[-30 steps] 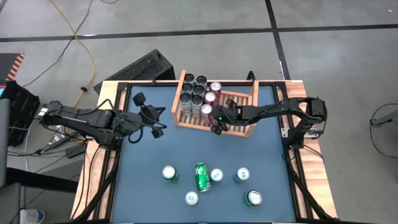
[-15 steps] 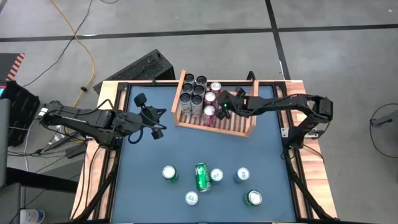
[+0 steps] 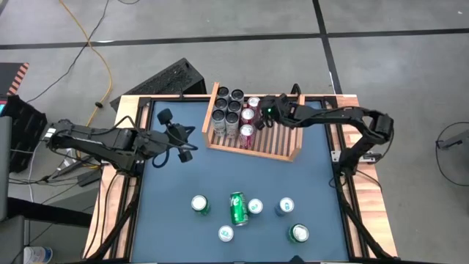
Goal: Place canned beverage on shelf
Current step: Adjust the red soda cans on the shelf
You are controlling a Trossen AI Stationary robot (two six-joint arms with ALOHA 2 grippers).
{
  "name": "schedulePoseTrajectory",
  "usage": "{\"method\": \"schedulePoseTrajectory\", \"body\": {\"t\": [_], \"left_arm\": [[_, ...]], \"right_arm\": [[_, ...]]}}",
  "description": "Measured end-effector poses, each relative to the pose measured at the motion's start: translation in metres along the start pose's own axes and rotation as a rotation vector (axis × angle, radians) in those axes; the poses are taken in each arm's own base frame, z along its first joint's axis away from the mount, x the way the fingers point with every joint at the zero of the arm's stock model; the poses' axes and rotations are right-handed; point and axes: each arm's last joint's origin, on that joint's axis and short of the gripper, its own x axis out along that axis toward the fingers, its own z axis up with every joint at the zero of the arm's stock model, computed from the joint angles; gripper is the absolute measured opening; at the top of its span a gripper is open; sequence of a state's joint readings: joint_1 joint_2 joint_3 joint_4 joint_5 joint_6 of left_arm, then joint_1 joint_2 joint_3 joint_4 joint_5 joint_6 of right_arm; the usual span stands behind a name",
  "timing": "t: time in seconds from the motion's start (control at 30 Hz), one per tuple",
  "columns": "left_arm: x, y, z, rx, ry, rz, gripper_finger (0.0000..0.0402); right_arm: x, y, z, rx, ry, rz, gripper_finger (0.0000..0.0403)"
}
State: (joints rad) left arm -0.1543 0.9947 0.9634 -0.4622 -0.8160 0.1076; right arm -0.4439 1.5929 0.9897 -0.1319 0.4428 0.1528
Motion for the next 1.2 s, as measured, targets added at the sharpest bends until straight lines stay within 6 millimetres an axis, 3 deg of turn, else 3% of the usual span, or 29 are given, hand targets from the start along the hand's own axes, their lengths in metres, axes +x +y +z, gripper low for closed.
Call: {"method": "schedulePoseTrajectory", "body": {"t": [0.2,0.4,0.63,0.77,0.93,1.07,1.2], "left_arm": [[0.000,0.000,0.000,0.013,-0.001,0.000,0.0000],[0.002,0.002,0.000,0.009,0.005,0.010,0.0000],[0.003,0.003,-0.001,0.000,0.009,0.018,0.0000],[0.003,0.003,0.000,-0.007,0.008,0.015,0.0000],[0.003,0.001,0.000,-0.011,0.003,-0.040,0.0000],[0.002,0.000,0.000,-0.004,-0.003,-0.093,0.0000],[0.002,-0.001,-0.001,-0.011,-0.003,-0.122,0.0000]], "right_arm": [[0.025,-0.013,-0.007,0.053,0.044,-0.010,0.0000],[0.048,-0.009,-0.018,0.055,0.081,0.035,0.0000],[0.053,-0.008,-0.020,0.053,0.083,0.050,0.0000],[0.036,-0.014,-0.008,0.042,0.040,0.031,0.0000],[-0.001,-0.017,0.009,0.025,-0.026,0.069,0.0000],[-0.045,0.001,0.015,-0.041,-0.058,0.277,0.0000],[-0.080,0.036,-0.002,-0.113,0.013,0.377,0.0000]]}}
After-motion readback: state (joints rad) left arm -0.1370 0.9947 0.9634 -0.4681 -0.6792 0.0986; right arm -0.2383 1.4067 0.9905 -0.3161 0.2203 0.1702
